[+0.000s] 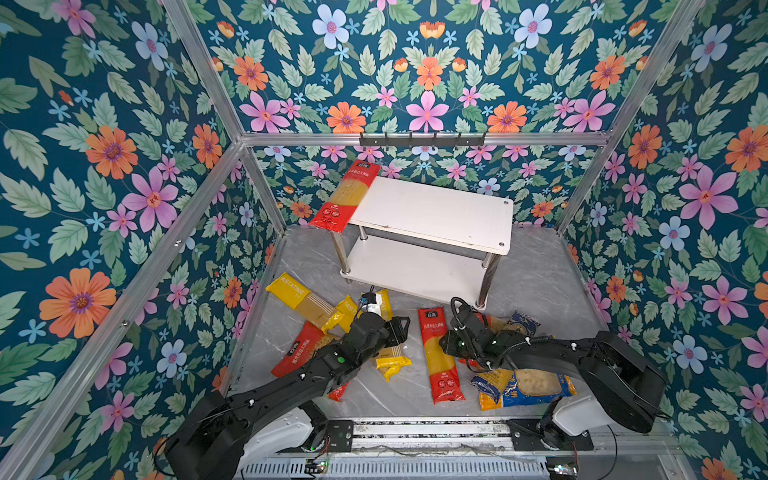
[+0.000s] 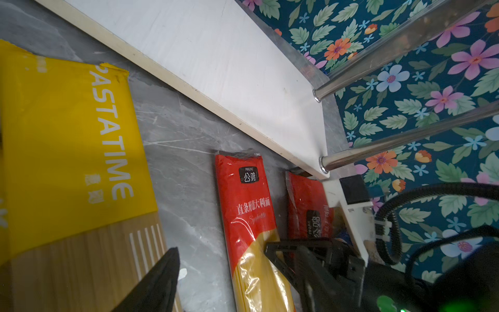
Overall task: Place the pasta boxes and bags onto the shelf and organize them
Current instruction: 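Lower both grippers onto the second red-and-yellow spaghetti bag and grasp it, then lift the spaghetti bag upright with both grippers toward the shelf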
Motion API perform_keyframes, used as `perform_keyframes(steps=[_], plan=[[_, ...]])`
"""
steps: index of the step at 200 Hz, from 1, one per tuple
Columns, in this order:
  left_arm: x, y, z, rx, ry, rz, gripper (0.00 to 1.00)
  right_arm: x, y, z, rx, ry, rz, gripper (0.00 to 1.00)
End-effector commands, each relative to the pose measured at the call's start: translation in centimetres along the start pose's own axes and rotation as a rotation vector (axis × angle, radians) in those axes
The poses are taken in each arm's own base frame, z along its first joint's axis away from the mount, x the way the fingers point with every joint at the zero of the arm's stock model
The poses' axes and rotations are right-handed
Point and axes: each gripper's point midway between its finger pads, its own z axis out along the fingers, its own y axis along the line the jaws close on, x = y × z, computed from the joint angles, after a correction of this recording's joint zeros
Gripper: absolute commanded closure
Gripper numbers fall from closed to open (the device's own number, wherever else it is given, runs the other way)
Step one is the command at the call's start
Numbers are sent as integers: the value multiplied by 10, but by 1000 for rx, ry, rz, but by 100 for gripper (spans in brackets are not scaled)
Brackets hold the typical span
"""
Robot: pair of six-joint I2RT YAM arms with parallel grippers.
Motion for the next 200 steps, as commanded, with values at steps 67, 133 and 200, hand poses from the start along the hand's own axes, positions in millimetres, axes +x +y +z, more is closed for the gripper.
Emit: perform_keyframes(steps=[67,133,200], plan=[[-16,-40,-17,193,-67,112,31,1,76,-27,-310,-32,-123,96],[-20,-53,-36,317,-121,136,28,-8,116,-58,-542,-238,-311,100],[-16,-60,-57,505,-140,83,17,-24,135,-116,-668,-445,-493,100]])
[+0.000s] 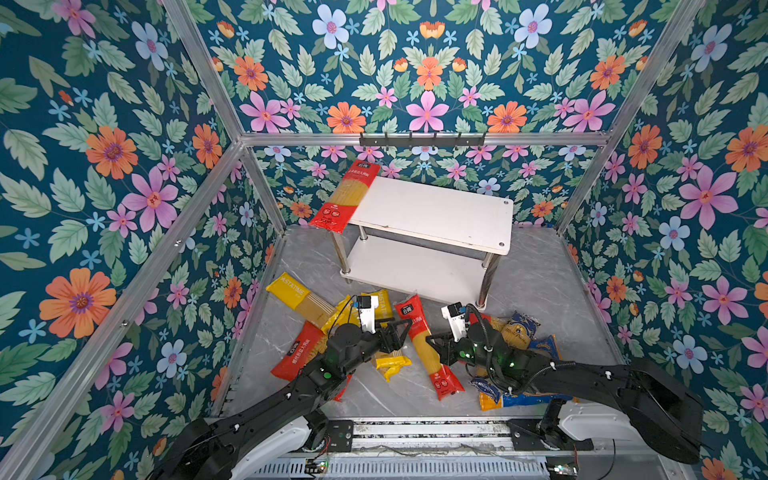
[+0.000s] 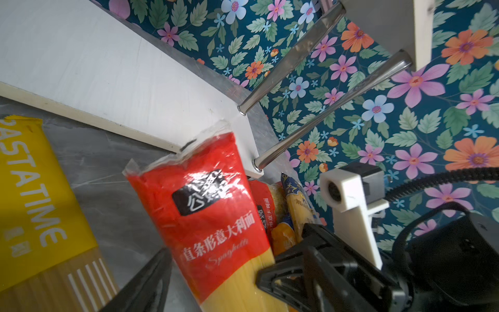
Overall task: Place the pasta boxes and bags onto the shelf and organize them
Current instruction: 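Lift the spaghetti bag upright with both grippers toward the shelf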
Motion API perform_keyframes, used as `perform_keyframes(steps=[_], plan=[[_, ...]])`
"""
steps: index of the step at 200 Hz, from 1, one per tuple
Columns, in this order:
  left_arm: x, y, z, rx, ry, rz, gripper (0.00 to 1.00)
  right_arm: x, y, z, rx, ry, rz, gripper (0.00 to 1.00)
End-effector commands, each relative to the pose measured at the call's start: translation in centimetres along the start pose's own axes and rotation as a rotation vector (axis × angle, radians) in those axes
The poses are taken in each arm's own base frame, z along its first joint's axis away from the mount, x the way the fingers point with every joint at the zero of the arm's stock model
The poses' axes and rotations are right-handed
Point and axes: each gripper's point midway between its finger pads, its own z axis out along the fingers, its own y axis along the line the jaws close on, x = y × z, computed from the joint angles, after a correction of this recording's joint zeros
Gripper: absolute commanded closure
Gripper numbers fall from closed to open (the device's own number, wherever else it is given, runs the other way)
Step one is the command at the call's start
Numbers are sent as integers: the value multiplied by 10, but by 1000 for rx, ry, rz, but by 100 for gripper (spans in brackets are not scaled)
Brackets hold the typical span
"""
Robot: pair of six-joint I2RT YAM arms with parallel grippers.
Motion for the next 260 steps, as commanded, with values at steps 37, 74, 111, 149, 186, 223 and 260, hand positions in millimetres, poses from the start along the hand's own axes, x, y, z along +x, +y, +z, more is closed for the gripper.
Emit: perform_keyframes(steps=[37,74,111,149,186,223,260], plan=[[-12,-42,-10,246,-67,-2,12,-78,57,-41,-191,-343,-160,100],[-22,-64,-2,333,-67,28,11,-100,84,-61,-272,-384,-196,100],[-49,-74,-1,396,-120,56,12,-108,106,-69,-354,-364,-203,100],[-75,-111,-3,539,-139,121,24,-104,114,-60,-402,-305,-177,100],[-88,-120,-5,577,-127,128,62,-110,104,-63,-411,-275,-92,100],[-106,-138,-6,591,-107,163,85,-104,104,-65,-397,-197,-99,79],[-129,-164,-11,624,-90,203,88,-83,80,-64,-324,-60,-102,40]])
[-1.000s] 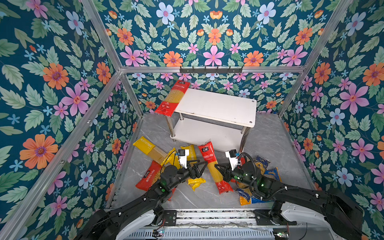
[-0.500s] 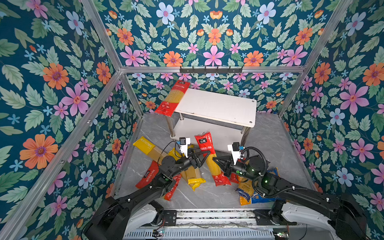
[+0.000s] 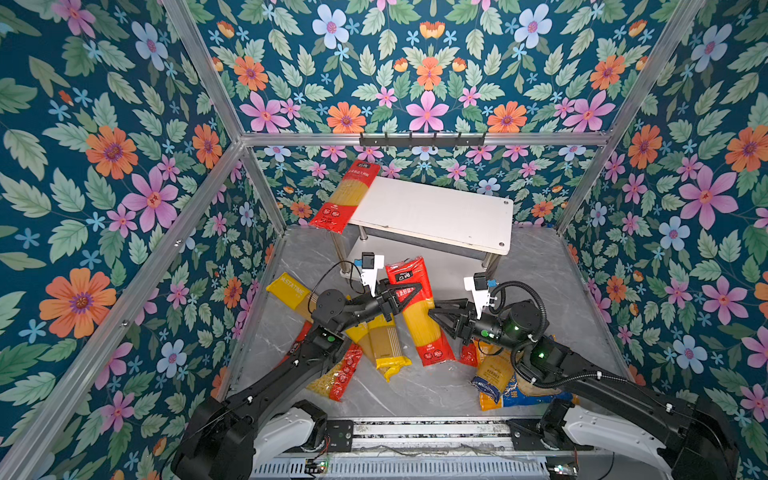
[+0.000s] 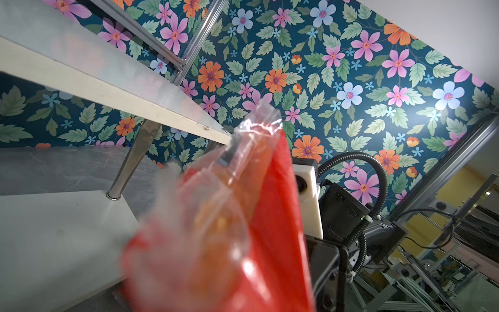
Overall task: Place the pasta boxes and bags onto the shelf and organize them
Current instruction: 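Lift the spaghetti bag upright with both grippers toward the shelf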
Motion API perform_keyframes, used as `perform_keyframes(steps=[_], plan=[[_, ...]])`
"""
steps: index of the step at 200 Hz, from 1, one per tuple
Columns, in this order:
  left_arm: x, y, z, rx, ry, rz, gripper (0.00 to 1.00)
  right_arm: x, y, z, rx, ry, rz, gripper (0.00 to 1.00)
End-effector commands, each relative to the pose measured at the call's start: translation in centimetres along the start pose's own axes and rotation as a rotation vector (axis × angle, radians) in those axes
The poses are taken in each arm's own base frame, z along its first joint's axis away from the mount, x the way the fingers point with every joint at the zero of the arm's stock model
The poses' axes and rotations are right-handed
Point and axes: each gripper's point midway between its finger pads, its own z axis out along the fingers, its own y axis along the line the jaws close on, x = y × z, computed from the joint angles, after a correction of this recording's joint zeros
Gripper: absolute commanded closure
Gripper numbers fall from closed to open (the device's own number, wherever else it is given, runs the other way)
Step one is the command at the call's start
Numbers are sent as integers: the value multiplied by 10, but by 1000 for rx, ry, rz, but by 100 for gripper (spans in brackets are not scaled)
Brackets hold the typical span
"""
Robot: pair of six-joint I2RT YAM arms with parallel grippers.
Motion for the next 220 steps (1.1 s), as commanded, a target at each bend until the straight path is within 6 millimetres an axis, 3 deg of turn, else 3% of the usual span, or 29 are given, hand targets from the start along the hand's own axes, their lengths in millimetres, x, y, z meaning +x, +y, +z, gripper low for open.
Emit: perform_keyframes(steps=[1,20,54,75,94,111,125,170,192,220], plan=[[-25,-29,3,74,-21,62,88,34,-11,-7,25,172,31,39],[-33,-38,8,93,3,80,87,38,-8,-4,16,237,12,29],[-42,-49,20,147,40,84,85,32,5,11,-69,275,0,30],[-46,-50,26,152,57,73,83,24,14,16,-117,263,-17,40],[-52,-44,30,128,59,56,81,16,18,22,-143,237,-22,57],[-63,-39,30,102,32,27,75,7,19,25,-146,201,-25,69],[-72,-34,28,78,6,0,63,-4,18,29,-144,162,-30,74],[-92,-19,6,-36,-82,-55,32,-49,19,39,-124,36,-47,85],[-99,-5,-19,-146,-166,-85,23,-75,24,44,-108,-23,-47,86],[-88,15,-54,-248,-317,-166,14,-112,20,51,-34,-115,-23,85]])
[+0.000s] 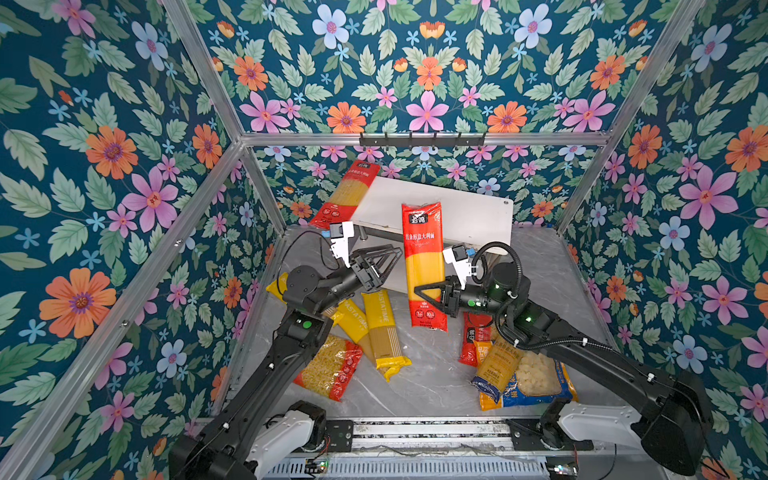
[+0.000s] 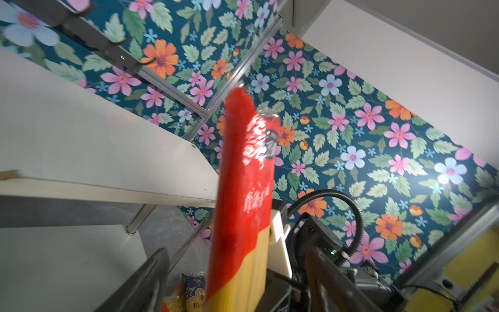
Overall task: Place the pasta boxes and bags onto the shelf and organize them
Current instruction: 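Lift the spaghetti bag upright with both grippers toward the shelf, then carry the bag onto the shelf top with left gripper while right releases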
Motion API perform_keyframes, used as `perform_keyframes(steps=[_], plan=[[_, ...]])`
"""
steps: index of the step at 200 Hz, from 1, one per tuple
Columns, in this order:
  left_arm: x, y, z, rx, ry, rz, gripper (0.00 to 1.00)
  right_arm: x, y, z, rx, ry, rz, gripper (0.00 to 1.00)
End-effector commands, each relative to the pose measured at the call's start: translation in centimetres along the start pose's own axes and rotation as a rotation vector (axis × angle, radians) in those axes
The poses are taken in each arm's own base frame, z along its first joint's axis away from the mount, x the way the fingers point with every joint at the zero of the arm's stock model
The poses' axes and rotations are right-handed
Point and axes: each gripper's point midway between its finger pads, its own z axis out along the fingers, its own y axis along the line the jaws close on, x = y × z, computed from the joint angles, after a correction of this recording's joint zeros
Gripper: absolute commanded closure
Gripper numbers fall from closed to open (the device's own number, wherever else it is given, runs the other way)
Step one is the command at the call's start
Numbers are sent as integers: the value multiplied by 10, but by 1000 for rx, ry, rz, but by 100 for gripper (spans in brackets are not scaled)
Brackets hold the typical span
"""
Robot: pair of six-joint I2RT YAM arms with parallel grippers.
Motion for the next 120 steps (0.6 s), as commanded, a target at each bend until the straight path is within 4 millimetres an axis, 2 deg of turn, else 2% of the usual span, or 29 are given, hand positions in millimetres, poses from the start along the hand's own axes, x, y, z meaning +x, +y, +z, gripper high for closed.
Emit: perform_keyframes(steps=[1,23,55,85,120], plan=[[-5,23,-21,-95,-143,-88,14,-60,17,-1,-2,-199,-53,85],[6,31,-37,-87,-211,-166,10,-92,13,1,50,-297,-27,84],[31,18,-35,-52,-218,-202,8,-126,4,6,126,-394,0,83],[55,14,-21,-9,-203,-273,7,-143,1,15,113,-449,48,83],[57,6,-2,64,-220,-317,9,-149,-2,23,58,-504,151,84]])
